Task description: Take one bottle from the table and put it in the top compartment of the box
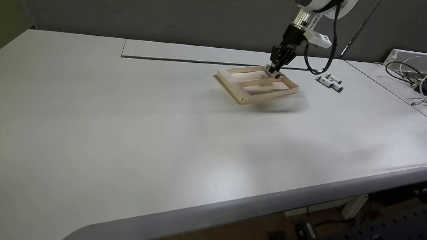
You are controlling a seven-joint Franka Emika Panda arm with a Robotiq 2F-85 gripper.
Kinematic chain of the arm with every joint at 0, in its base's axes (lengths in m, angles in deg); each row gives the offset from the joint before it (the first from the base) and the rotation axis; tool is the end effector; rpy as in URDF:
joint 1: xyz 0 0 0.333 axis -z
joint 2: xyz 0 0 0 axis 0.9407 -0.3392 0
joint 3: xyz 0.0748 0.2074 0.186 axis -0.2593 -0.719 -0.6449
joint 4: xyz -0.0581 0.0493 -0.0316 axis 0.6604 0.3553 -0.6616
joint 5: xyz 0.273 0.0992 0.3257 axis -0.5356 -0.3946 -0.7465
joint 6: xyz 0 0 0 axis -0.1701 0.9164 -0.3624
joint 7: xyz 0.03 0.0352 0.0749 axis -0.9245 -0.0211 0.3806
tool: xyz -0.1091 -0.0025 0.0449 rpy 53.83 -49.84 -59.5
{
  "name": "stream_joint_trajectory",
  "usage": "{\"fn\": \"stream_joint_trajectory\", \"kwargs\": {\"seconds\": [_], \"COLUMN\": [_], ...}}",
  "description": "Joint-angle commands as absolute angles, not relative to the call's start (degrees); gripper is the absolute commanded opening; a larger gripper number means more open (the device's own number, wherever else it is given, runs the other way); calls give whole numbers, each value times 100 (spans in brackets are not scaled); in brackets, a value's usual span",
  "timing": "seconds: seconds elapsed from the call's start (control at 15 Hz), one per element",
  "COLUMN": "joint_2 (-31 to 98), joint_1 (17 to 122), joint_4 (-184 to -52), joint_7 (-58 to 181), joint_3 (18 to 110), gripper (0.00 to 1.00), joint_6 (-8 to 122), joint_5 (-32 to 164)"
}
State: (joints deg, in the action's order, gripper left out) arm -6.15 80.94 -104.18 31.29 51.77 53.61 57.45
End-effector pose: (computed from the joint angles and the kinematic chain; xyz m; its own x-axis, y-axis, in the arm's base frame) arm 0.7279 -0.0436 0.0641 0.9603 0.2785 0.0162 0.2760 -0.9402 -0.1997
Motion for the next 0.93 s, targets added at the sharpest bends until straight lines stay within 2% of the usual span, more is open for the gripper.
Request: {"fn": "stream_joint_trajectory", "kwargs": {"seconds": [0.0, 0.2, 0.87], "joint_2": [-982, -1196, -1949], "joint_1": [7993, 7929, 7847], "joint_4": [-9566, -9065, -7946], "joint_7": [3365, 3424, 3540], "joint_3": [5244, 5283, 5354], "gripper": [7, 7, 7], "joint_6": [4531, 4034, 3852], "joint_5": [5755, 5759, 5753]}}
